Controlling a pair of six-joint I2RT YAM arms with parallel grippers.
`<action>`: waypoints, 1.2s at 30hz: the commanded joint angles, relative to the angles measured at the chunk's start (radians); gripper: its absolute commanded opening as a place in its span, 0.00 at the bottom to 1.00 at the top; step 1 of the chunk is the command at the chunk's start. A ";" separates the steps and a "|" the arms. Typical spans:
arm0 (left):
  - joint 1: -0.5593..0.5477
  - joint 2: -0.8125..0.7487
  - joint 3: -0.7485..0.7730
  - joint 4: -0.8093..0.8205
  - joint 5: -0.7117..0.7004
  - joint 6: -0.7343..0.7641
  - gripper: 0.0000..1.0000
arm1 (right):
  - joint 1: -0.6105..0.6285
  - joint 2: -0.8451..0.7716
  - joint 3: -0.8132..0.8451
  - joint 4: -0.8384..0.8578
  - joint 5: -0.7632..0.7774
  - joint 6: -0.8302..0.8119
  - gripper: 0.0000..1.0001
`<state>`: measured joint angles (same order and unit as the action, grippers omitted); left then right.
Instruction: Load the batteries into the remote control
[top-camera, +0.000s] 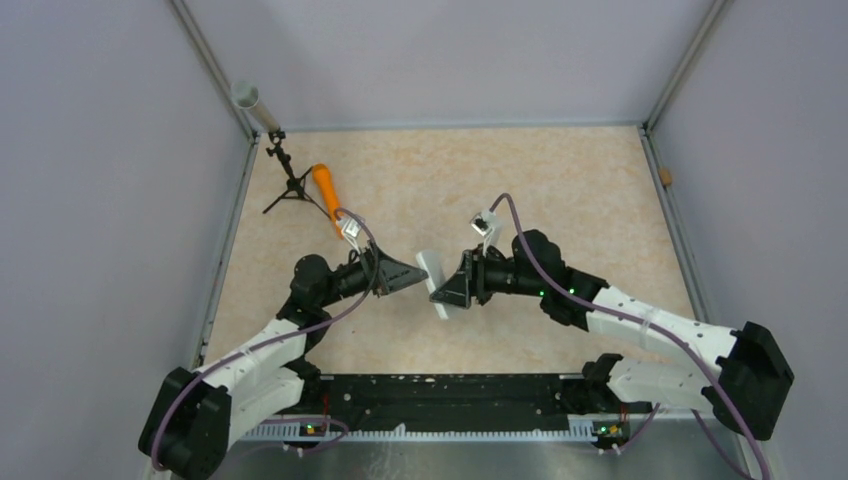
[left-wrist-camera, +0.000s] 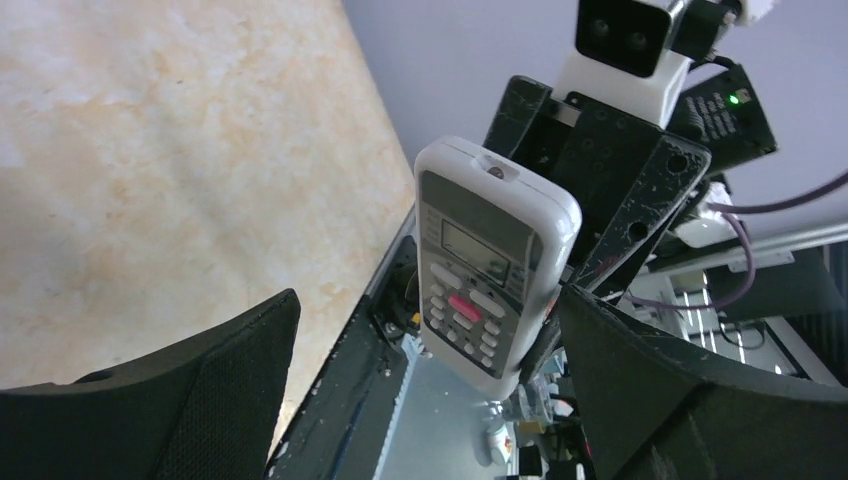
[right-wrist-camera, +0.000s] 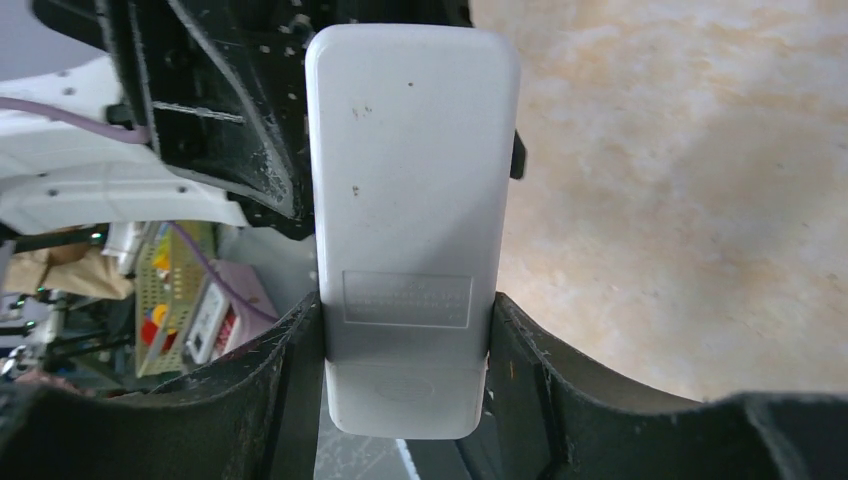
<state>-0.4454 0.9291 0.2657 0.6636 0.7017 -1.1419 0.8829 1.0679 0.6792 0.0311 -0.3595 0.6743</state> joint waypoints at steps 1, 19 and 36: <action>0.006 0.018 -0.009 0.271 0.059 -0.126 0.99 | -0.014 -0.009 -0.016 0.243 -0.117 0.080 0.00; 0.005 -0.091 0.012 0.263 0.065 -0.168 0.74 | -0.014 0.103 -0.148 0.723 -0.260 0.346 0.00; 0.004 -0.056 0.031 0.279 0.093 -0.164 0.02 | -0.014 0.150 -0.163 0.781 -0.257 0.390 0.14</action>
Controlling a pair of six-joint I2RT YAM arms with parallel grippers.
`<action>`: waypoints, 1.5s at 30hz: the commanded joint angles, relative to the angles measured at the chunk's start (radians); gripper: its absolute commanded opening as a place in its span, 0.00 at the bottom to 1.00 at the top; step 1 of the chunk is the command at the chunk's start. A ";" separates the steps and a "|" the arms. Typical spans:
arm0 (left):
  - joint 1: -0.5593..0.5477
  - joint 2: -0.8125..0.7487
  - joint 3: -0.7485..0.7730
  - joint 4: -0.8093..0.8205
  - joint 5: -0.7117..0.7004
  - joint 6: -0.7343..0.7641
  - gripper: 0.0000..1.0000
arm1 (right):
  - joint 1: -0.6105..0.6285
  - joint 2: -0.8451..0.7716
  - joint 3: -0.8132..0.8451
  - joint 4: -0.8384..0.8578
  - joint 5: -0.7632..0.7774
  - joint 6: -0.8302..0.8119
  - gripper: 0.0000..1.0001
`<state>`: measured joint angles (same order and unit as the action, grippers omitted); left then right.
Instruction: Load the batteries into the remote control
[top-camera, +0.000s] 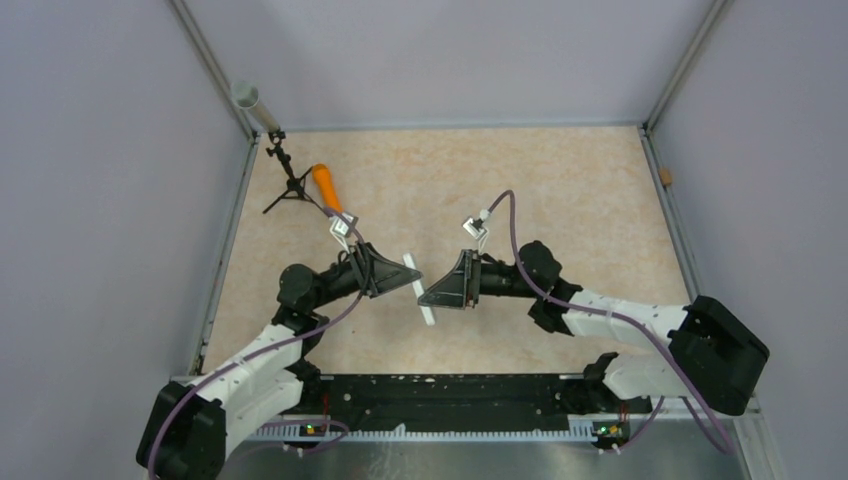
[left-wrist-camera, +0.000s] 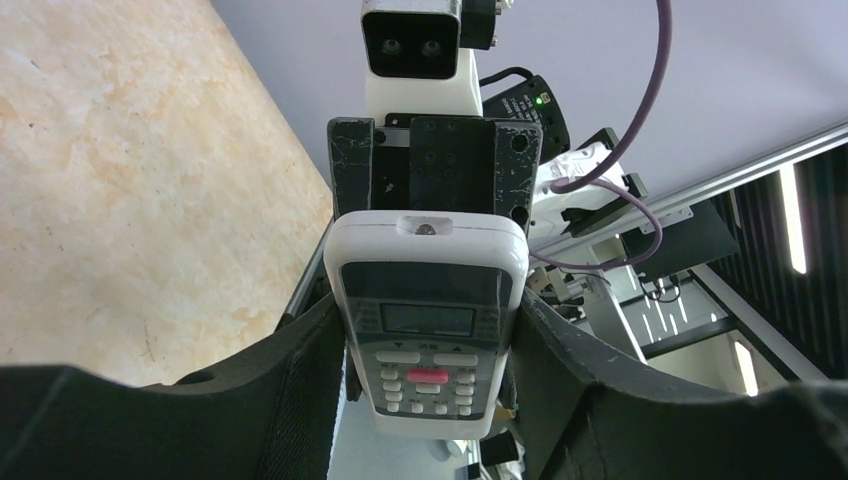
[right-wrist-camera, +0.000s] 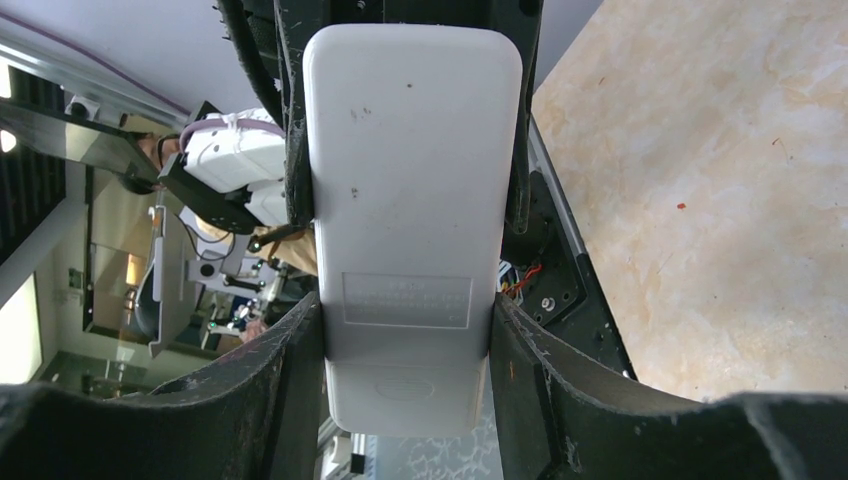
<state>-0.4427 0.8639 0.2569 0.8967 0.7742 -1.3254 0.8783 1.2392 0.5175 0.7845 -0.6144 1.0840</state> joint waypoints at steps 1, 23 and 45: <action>0.001 0.012 0.051 0.022 0.026 0.032 0.00 | -0.009 -0.034 -0.004 0.000 0.006 -0.034 0.27; -0.077 0.150 0.399 -1.025 -0.309 0.550 0.00 | -0.013 -0.496 0.138 -1.169 0.663 -0.528 0.95; -0.389 0.683 0.736 -1.337 -0.803 0.580 0.00 | -0.012 -0.358 0.168 -1.207 0.777 -0.587 0.96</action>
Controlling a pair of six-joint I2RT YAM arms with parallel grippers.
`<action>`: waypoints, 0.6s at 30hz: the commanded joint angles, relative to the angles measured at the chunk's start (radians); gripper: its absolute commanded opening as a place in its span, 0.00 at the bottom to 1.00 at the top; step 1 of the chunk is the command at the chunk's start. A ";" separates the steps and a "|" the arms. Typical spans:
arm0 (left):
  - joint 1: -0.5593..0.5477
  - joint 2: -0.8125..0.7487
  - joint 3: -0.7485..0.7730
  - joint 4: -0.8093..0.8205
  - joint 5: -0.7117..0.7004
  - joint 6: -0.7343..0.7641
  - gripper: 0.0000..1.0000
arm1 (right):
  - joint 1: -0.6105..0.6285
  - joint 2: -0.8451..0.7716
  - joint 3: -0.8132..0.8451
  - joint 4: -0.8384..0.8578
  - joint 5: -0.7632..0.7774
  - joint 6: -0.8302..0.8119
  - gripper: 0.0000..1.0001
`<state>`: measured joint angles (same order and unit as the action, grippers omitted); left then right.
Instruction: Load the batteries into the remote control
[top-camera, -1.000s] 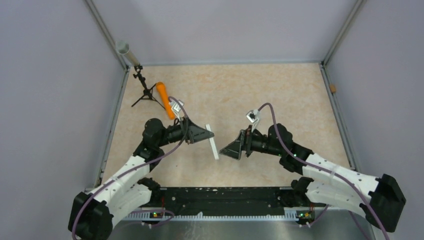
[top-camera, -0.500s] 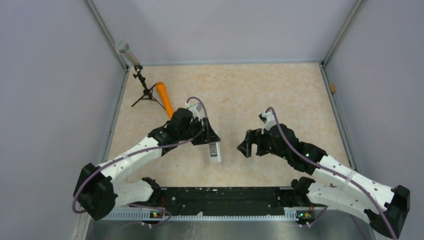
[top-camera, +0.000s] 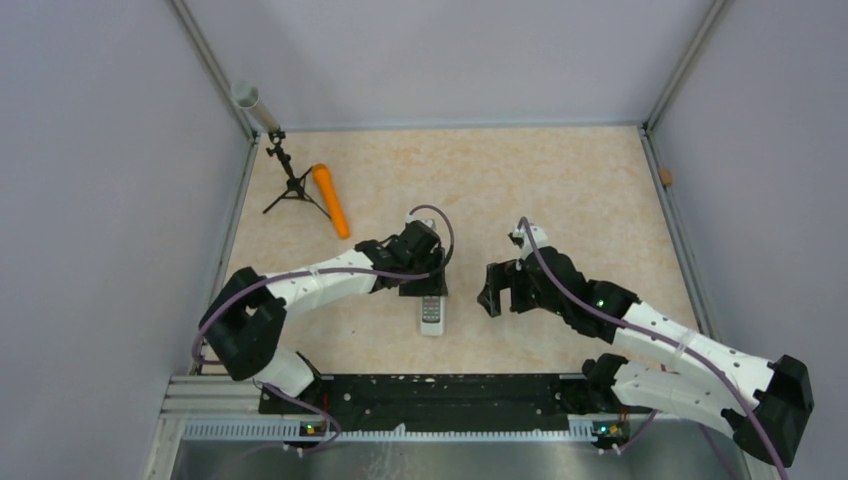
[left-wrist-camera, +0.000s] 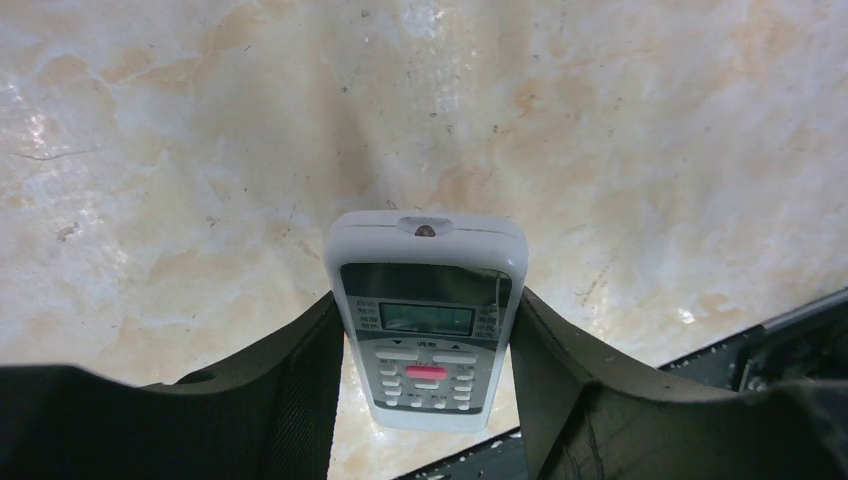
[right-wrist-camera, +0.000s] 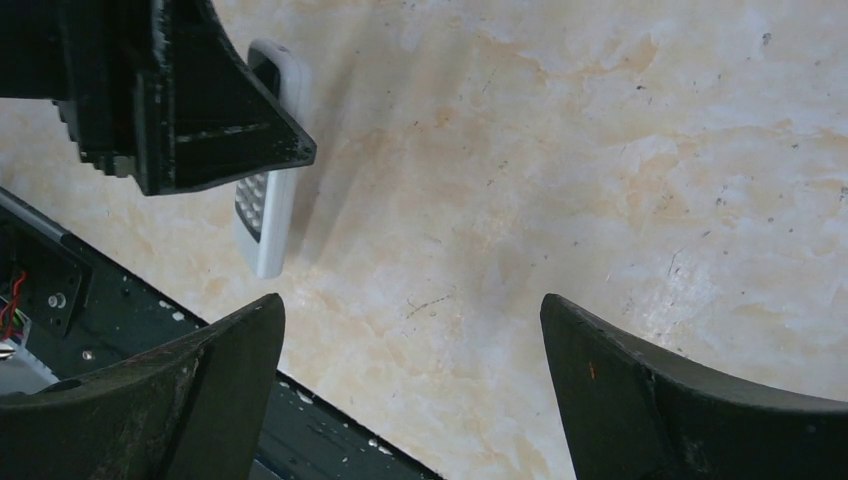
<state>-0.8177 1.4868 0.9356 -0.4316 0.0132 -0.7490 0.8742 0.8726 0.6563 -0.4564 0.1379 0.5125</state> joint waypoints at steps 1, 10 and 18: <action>-0.016 0.077 0.064 -0.013 -0.045 0.003 0.00 | -0.007 0.013 0.029 0.031 0.031 -0.017 0.96; -0.035 0.193 0.113 -0.024 -0.069 -0.001 0.28 | -0.007 0.026 0.009 0.040 0.035 -0.026 0.96; -0.044 0.205 0.115 -0.024 -0.078 -0.010 0.58 | -0.007 0.023 -0.004 0.046 0.035 -0.025 0.98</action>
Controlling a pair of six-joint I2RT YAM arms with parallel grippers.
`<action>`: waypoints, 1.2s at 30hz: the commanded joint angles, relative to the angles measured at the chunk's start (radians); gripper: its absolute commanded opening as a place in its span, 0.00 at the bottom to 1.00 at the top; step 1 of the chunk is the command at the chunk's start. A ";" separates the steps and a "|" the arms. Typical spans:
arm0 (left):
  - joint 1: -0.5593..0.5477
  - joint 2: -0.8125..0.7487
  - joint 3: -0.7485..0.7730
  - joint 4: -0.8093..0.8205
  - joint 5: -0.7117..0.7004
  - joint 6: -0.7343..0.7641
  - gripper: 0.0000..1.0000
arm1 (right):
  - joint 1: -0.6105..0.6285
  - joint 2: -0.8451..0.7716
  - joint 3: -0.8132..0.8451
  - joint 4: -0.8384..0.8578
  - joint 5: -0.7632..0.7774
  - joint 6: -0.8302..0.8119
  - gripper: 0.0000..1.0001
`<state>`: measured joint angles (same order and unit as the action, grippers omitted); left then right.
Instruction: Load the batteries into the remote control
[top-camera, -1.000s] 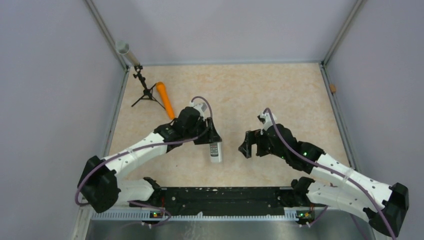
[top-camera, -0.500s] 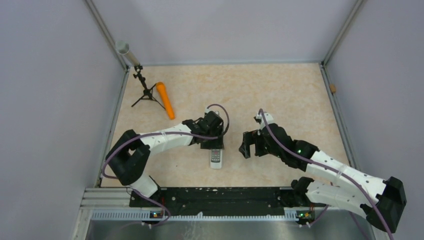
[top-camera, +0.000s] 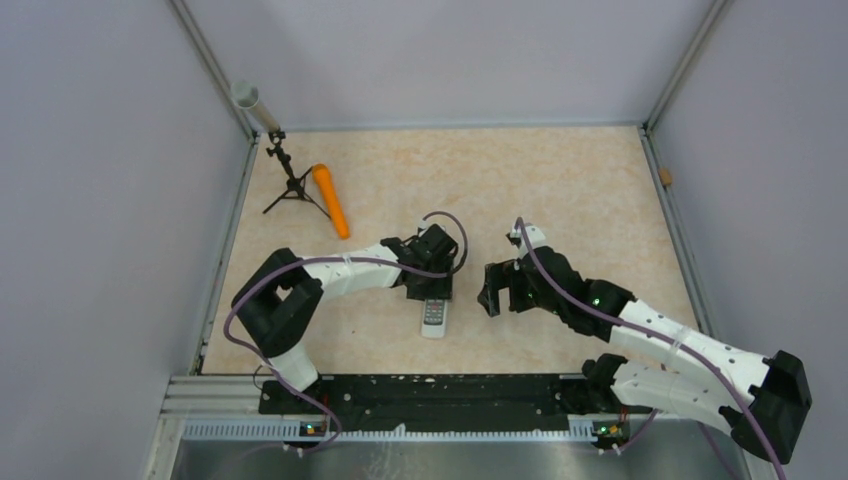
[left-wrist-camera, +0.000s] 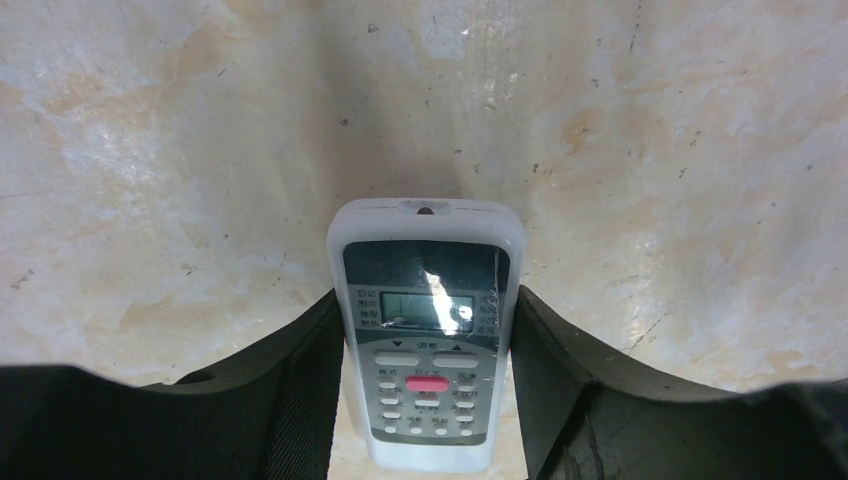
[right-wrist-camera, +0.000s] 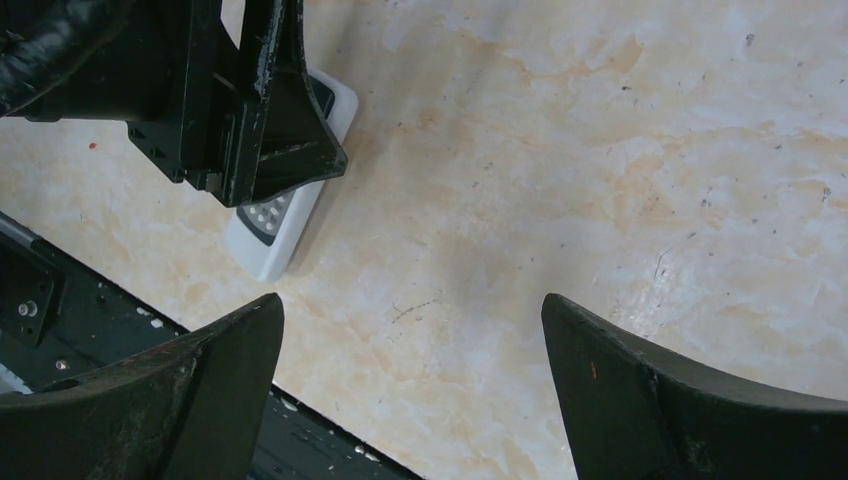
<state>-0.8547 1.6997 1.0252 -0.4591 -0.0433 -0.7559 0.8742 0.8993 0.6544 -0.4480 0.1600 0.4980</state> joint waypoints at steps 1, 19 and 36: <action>-0.007 -0.012 0.023 0.009 -0.015 -0.001 0.59 | -0.006 -0.005 0.000 0.034 0.016 -0.012 0.98; -0.010 -0.271 -0.005 -0.002 -0.008 0.103 0.99 | -0.006 -0.061 0.104 -0.069 0.190 0.030 0.99; -0.009 -0.745 -0.079 0.001 -0.184 0.269 0.99 | -0.007 -0.027 0.140 -0.178 0.369 0.081 0.99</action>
<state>-0.8600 1.0439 0.9955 -0.4965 -0.1741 -0.5476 0.8742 0.8917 0.7616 -0.6315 0.5068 0.6075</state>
